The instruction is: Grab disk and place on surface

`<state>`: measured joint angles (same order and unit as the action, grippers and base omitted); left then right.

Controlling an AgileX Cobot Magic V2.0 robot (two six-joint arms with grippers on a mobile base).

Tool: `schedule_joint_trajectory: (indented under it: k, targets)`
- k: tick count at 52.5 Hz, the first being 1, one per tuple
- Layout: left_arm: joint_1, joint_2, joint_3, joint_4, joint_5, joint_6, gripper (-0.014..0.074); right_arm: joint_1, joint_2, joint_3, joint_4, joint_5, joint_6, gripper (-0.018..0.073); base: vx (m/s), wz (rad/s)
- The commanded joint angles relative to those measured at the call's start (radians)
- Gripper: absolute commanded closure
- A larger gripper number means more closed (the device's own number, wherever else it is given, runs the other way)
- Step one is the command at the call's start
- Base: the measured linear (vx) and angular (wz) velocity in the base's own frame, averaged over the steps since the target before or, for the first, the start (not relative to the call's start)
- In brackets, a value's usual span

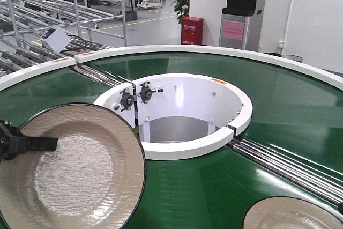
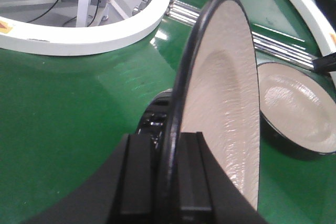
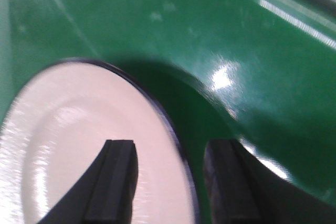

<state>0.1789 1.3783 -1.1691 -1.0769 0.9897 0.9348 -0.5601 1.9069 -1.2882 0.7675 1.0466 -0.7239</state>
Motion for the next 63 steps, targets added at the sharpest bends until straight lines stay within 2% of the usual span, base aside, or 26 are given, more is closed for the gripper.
schedule_joint_trajectory:
  k: [1,7,16,27,30,35,36,38,50,54,59,63]
  targets:
    - [0.000,-0.042,-0.035,-0.098,-0.020,-0.022,0.0598,-0.031,-0.023,-0.029,0.055,0.030,-0.065,0.0187,0.00,0.00]
    - [0.000,-0.042,-0.035,-0.091,-0.020,-0.022,0.0598,-0.036,-0.012,-0.029,0.054,0.041,-0.120,0.0187,0.00,0.00]
    - [0.000,-0.042,-0.035,-0.083,-0.023,-0.023,0.0598,-0.014,0.043,-0.029,0.122,0.113,-0.177,0.0187,0.00,0.00]
    - [0.000,-0.042,-0.035,-0.083,-0.023,-0.023,0.0598,0.099,0.123,-0.027,0.134,0.147,-0.180,0.0207,0.00,0.00]
    - [0.000,-0.041,-0.035,-0.082,-0.025,-0.023,0.0598,0.129,0.130,-0.027,0.135,0.147,-0.185,0.0283,0.00,0.00]
    - [0.000,-0.041,-0.035,-0.083,-0.025,-0.025,0.0598,0.145,0.119,-0.028,0.174,0.151,-0.195,0.0549,0.00,0.00]
    - [0.000,-0.041,-0.035,-0.083,-0.025,-0.025,0.0598,0.144,0.114,-0.028,0.184,0.151,-0.194,0.0576,0.00,0.00]
    - [0.000,-0.041,-0.035,-0.083,-0.024,-0.031,0.0598,0.133,0.097,-0.028,0.217,0.155,-0.175,0.0575,0.00,0.00]
    - [0.000,-0.041,-0.035,-0.083,-0.060,-0.153,0.0598,0.095,-0.054,-0.028,0.514,0.223,-0.126,0.0568,0.00,0.00]
    - [0.000,-0.041,-0.035,-0.083,-0.069,-0.210,0.0598,0.095,-0.136,-0.028,0.626,0.222,-0.071,0.0568,0.00,0.00]
    - [0.000,-0.041,-0.035,-0.085,-0.072,-0.299,0.0598,0.096,-0.222,-0.028,0.695,0.222,0.002,0.0568,0.00,0.00]
    - [0.000,-0.041,-0.035,-0.085,-0.068,-0.387,0.0598,0.096,-0.293,-0.028,0.709,0.222,0.038,0.0568,0.00,0.00]
